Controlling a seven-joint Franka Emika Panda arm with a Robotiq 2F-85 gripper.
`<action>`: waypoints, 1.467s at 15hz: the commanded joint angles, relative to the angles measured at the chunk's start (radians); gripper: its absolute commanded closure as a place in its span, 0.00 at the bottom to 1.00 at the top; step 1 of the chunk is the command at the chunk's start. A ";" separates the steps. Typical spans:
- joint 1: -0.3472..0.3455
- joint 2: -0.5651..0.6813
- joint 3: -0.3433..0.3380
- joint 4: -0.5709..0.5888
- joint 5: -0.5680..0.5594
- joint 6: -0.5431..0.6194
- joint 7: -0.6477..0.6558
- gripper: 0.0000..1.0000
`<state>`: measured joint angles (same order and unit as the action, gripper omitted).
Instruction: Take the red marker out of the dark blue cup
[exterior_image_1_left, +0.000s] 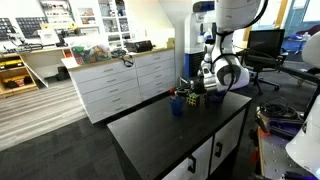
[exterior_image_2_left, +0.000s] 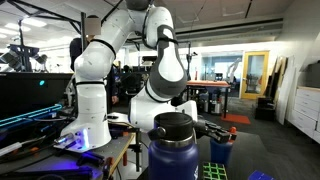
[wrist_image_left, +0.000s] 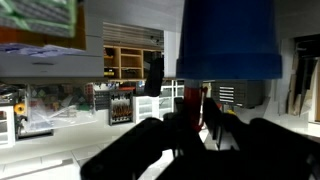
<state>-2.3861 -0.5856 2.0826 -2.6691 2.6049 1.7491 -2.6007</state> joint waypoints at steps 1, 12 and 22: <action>0.016 0.009 -0.024 0.003 -0.009 0.034 0.000 0.93; 0.094 0.032 -0.099 0.005 -0.012 0.100 0.000 0.93; 0.273 0.097 -0.250 -0.022 0.000 0.244 -0.008 0.93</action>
<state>-2.1764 -0.5524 1.8974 -2.6685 2.6049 1.9295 -2.5964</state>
